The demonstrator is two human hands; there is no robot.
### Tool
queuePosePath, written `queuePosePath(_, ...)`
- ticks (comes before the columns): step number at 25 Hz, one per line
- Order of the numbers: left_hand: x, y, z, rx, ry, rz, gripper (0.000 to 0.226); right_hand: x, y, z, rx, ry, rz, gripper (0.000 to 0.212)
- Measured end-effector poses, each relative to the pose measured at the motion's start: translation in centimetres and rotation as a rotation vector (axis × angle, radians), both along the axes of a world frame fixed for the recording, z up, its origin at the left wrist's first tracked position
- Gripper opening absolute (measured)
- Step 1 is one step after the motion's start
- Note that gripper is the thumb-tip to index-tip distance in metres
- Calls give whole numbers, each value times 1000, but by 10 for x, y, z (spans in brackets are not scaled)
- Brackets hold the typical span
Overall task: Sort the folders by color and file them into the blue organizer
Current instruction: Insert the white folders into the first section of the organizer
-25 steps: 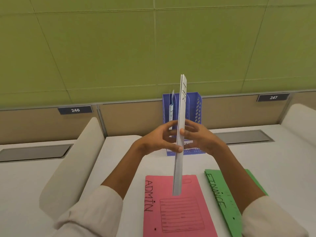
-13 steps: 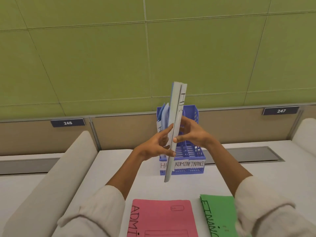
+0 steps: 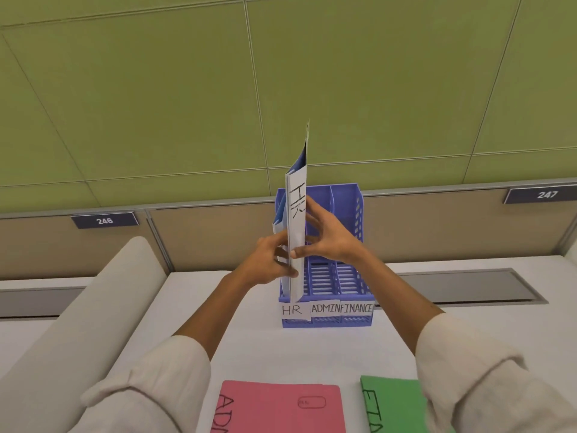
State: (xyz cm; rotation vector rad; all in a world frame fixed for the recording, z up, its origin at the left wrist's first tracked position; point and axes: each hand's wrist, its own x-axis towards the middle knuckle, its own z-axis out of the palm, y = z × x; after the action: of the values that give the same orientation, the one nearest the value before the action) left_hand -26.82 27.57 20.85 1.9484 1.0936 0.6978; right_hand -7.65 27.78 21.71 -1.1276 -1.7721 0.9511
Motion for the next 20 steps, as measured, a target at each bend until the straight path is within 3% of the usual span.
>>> queuePosePath(5, 9, 17, -18, -15, 29, 47, 66, 1, 14, -16, -2, 8, -62, 137)
queuePosePath(14, 6, 38, -29, -6, 76, 80, 62, -8, 29, -35, 56, 20, -103, 115)
queuePosePath(20, 25, 36, -37, 104, 89, 146, 38, -9, 38, -47, 80, 8, -134, 113)
